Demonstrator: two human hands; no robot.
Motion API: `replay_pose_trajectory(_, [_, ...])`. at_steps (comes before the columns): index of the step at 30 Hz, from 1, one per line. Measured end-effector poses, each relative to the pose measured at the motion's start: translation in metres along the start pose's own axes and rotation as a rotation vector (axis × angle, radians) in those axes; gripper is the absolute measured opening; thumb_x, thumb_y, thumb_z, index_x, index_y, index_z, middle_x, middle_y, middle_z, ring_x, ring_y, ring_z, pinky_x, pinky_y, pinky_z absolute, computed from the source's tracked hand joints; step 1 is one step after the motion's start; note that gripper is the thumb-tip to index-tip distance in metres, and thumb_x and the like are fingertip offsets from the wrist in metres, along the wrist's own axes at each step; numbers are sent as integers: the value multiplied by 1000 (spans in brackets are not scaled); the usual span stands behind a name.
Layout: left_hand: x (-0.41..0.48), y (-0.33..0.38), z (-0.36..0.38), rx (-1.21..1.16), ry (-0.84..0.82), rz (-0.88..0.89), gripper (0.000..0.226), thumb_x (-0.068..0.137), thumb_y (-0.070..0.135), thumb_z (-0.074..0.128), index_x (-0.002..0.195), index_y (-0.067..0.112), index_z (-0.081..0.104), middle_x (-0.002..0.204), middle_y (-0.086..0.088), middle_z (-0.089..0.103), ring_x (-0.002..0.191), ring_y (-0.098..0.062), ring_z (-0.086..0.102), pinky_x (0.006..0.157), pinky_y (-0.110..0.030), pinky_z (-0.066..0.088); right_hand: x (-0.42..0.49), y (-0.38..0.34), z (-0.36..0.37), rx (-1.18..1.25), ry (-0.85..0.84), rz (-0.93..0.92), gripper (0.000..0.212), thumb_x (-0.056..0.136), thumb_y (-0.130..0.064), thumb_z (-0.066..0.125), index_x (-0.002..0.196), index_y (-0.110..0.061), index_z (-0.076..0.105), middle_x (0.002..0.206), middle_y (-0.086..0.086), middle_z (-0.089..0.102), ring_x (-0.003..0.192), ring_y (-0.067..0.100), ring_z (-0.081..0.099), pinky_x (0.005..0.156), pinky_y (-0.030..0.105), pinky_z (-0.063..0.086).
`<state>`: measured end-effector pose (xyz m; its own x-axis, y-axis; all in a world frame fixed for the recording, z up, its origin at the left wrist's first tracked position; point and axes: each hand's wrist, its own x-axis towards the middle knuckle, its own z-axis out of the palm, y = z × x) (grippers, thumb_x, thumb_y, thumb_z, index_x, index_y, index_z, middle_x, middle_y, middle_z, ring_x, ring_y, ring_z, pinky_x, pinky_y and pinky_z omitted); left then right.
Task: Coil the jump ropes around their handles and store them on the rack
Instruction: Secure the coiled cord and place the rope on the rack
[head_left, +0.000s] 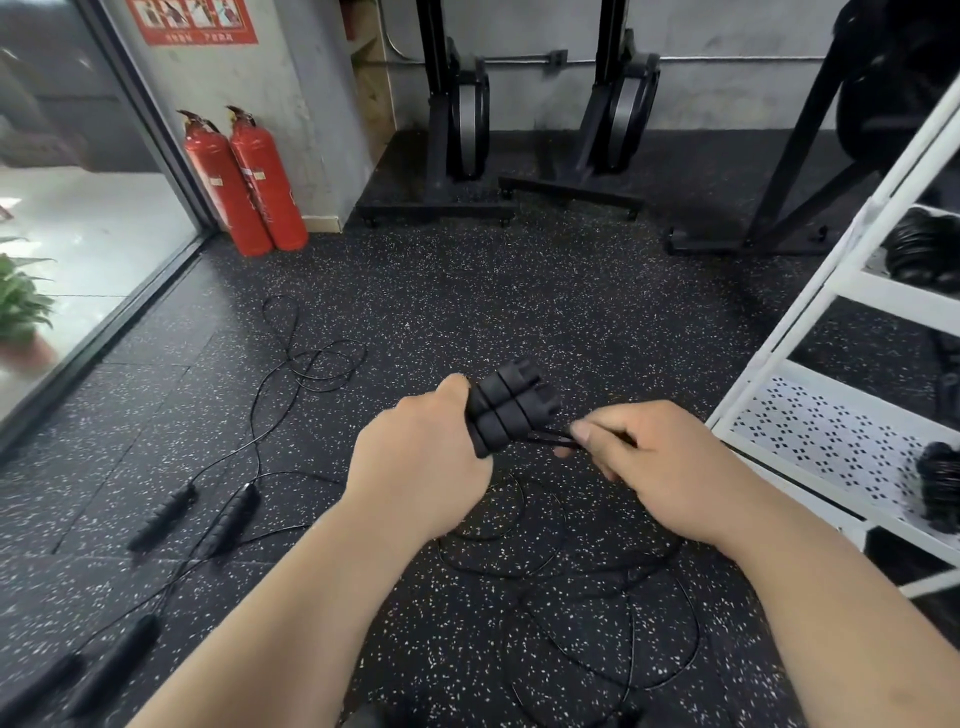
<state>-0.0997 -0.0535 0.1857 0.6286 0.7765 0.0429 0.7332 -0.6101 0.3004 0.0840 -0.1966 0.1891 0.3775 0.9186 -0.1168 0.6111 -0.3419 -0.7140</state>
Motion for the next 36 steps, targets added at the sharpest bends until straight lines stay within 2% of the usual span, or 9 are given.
replay_pose_trajectory(5, [0,-3,1,74,-57,-26,28,92,38,64,106,28,41,83,6,51,75,-27,55,66,-37,44,-4,-6,4,-137,0,-71,19,104,-51,59,107,-44,76,82,-21,73,71,-1,66,67,24,53])
replay_pose_trajectory(10, [-2,-4,7,146,-76,-72,25,93,36,61,107,26,42,90,2,58,77,-27,56,64,-36,44,-17,-18,0,-270,-99,-126,16,107,-45,57,103,-41,71,73,-12,70,55,5,58,52,21,43])
replay_pose_trajectory(14, [-3,-1,15,211,-64,-100,25,94,32,61,107,24,41,79,5,47,73,-25,52,61,-35,40,-17,-22,3,-374,58,-241,18,105,-44,58,112,-38,74,91,-19,69,80,2,65,76,29,57])
replay_pose_trajectory(18, [-5,9,20,264,-135,-47,32,93,31,66,116,25,44,82,5,48,75,-25,53,61,-35,41,-14,-23,7,-298,262,-403,15,99,-34,68,110,-35,78,86,-19,63,75,3,62,67,33,54])
replay_pose_trajectory(22, [-14,23,26,212,-164,174,27,94,32,62,112,29,43,88,7,50,79,-26,52,68,-37,44,-9,-12,-2,-223,347,-376,9,95,-35,77,103,-37,80,88,-18,67,79,6,66,71,35,56])
replay_pose_trajectory(25, [-14,24,23,173,-133,313,29,93,33,62,104,34,36,96,9,55,81,-23,52,72,-37,45,-9,-3,-12,-39,313,-267,7,86,-38,87,91,-39,81,91,-16,74,88,8,71,82,36,60])
replay_pose_trajectory(27, [-14,22,19,150,-141,383,29,92,35,64,100,35,36,95,11,54,85,-20,56,75,-37,49,-10,-2,-17,119,245,-191,10,80,-36,91,85,-36,82,91,-15,78,89,6,74,85,25,59])
replay_pose_trajectory(30, [-13,21,15,116,-135,479,23,92,40,62,106,37,44,97,12,58,91,-18,62,80,-38,53,-10,-1,-20,213,181,-169,11,77,-36,91,81,-31,82,84,-12,79,82,4,74,76,13,53])
replay_pose_trajectory(36, [-15,23,6,17,-56,566,25,88,46,66,107,37,52,93,15,59,88,-13,60,77,-36,51,-7,2,-21,465,78,-145,21,78,-38,84,81,-17,80,78,-4,75,72,6,66,69,17,51])
